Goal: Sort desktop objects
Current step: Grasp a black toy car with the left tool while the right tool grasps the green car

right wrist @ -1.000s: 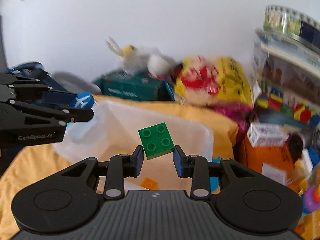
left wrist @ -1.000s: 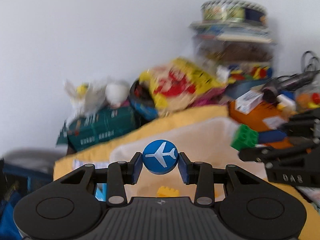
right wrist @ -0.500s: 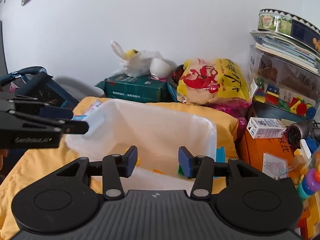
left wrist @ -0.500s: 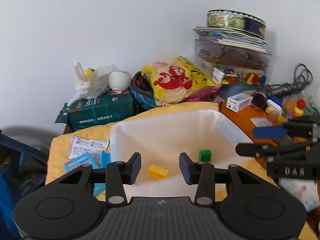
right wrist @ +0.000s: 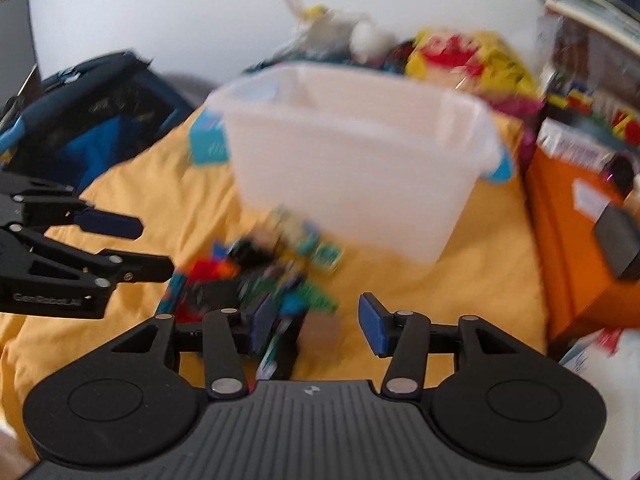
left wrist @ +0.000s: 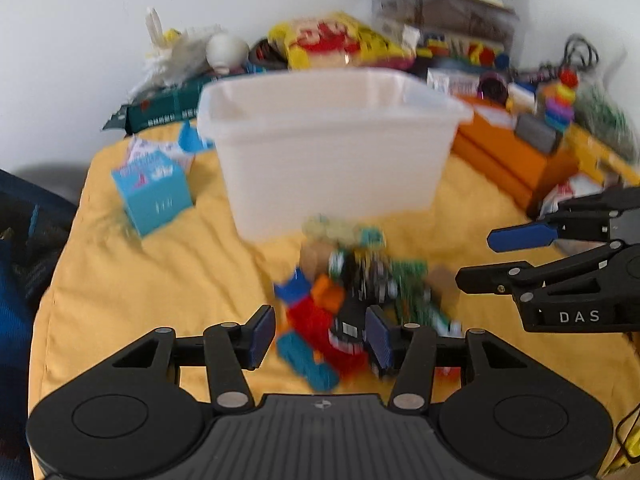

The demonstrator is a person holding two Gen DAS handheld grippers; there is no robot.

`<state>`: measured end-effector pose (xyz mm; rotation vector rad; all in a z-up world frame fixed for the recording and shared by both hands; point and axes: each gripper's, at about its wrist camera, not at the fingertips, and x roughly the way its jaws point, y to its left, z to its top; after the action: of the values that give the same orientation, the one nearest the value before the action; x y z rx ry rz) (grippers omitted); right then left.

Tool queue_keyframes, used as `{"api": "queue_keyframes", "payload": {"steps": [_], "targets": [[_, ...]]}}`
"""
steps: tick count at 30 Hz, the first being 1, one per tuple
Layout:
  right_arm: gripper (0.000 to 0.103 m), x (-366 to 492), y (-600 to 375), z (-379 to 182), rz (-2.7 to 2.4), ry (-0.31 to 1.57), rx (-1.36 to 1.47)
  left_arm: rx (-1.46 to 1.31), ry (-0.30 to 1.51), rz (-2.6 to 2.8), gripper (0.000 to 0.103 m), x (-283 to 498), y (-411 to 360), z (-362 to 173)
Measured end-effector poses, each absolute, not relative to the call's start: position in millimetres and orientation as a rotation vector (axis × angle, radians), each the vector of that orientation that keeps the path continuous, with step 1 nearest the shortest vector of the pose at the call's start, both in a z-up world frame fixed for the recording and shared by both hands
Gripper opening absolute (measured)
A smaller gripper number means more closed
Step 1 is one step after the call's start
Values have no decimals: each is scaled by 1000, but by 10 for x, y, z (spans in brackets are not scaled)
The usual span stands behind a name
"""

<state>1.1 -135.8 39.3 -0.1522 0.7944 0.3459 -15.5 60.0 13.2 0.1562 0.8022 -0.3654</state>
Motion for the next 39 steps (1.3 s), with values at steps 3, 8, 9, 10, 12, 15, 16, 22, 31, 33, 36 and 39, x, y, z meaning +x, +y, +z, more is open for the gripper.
{"api": "queue_keyframes", "payload": {"steps": [3,8,9,10,12,15,16,22,31,33,36,39], "targets": [[50,-17,-1278,308,366,825,-153,166,830,-379,54,-200,576,30],[49,136,-1168,248,410,843,-63,143,859,-379,53,-136,637,-27],[49,176,-1148,204,407,854,-57,146,858,-377,53,-126,639,-27],[49,230,-1123,151,407,874,-52,154,855,-378,53,-116,642,-22],[43,299,-1106,40,402,918,-40,174,845,-389,53,-126,619,-17],[34,272,-1117,39,422,911,-52,207,837,-426,53,-127,557,-12],[33,253,-1135,59,422,912,-52,217,839,-443,53,-116,527,-16],[28,-4,-1341,239,381,912,-76,362,812,-490,53,-10,279,-49],[28,-356,-1569,377,286,966,-101,539,835,-527,34,99,-4,-266],[28,-421,-1561,360,283,1001,-133,509,853,-516,33,149,17,-259],[28,-516,-1529,308,302,1032,-162,413,900,-506,33,245,109,-227],[28,-489,-1522,130,322,1072,-148,231,971,-539,33,263,306,-121]]}}
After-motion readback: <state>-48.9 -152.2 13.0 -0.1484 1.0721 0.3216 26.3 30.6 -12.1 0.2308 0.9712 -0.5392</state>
